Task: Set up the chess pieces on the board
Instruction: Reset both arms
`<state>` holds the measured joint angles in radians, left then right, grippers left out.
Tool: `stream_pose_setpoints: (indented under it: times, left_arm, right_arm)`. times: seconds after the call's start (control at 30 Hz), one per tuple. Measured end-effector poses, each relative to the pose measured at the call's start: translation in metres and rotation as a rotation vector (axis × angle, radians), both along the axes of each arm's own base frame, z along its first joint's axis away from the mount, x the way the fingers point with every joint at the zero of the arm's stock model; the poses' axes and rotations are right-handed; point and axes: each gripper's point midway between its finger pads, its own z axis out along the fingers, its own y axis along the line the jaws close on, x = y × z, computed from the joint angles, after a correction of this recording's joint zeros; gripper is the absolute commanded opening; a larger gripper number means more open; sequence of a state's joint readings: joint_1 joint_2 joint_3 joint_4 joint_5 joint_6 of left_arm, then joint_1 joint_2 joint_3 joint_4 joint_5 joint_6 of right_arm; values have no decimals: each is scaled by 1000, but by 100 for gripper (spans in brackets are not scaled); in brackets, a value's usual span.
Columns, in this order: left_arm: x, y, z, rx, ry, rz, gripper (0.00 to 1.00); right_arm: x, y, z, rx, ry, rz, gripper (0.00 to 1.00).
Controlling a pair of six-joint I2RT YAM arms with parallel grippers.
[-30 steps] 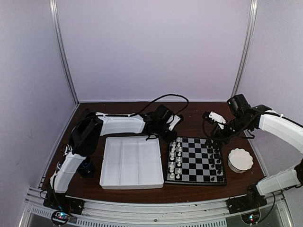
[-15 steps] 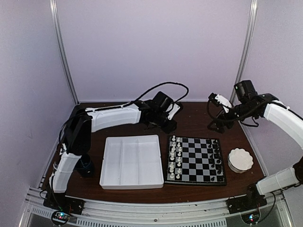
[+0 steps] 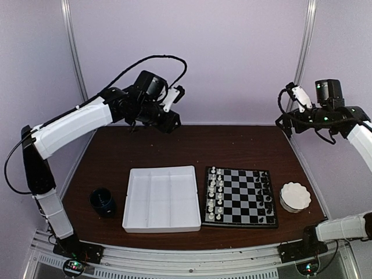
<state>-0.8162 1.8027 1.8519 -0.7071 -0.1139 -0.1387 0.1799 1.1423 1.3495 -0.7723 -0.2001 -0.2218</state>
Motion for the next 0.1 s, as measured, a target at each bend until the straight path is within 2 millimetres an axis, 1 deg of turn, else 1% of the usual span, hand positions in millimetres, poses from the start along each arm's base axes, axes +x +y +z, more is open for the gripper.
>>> stream_pose_setpoints:
  times: [0.1]
  left_arm:
    - [-14, 24, -17, 44, 34, 41, 46]
  right_arm:
    - [-12, -6, 8, 7, -35, -24, 100]
